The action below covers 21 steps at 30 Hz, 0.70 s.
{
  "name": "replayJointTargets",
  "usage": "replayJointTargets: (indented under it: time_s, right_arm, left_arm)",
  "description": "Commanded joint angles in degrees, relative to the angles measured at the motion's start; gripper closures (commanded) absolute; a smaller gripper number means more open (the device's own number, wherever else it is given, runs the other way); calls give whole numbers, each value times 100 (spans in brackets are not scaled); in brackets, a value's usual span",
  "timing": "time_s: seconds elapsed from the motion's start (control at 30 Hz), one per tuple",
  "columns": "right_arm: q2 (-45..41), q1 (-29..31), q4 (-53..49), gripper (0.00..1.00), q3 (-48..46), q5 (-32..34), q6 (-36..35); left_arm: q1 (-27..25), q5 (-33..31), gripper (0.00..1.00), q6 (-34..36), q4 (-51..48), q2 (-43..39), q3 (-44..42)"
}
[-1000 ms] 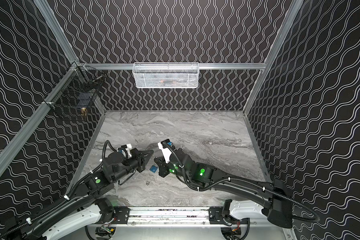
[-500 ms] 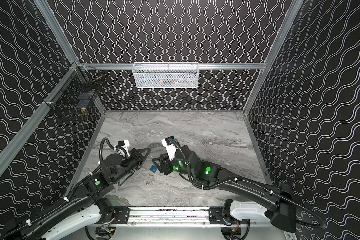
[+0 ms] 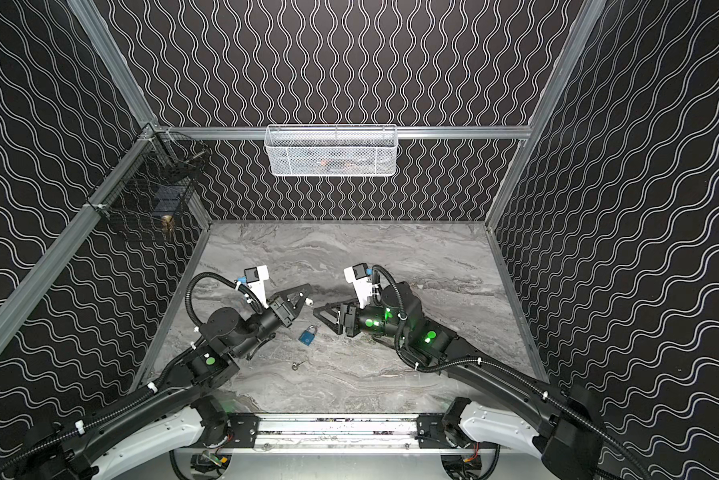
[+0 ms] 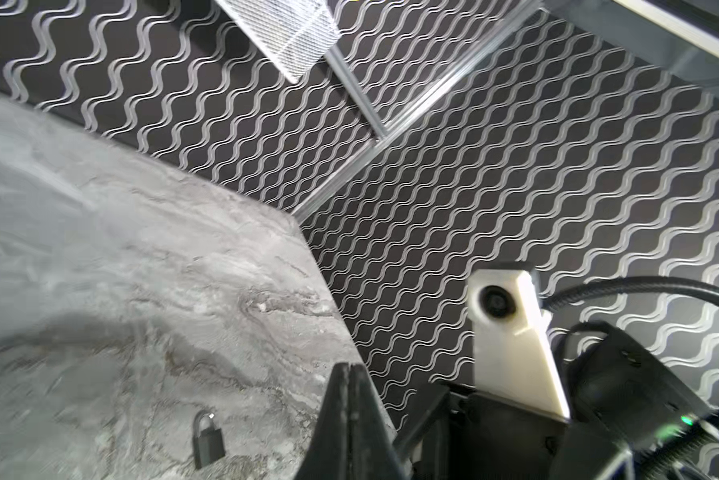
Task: Unlock with the key
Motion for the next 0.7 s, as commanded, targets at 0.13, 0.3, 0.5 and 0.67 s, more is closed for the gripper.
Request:
replayJointTargets:
  time_s: [0.13,0.3,0.5,0.67]
  right_arm:
    - [228,-61,792,44,115,-186,182]
    - [424,-96,1082,47,170,-322,225]
    - [498,-107,1398,56,102,-464,257]
    - [555,-113,1547,66,34,-547,305]
  left_arm:
    - [-3,310,100,319,952,88,-14]
    - [4,463,100,253,1236,189,-17]
    - [4,570,100,230,1266,223,65]
    - [4,583,100,268,1218,195,102]
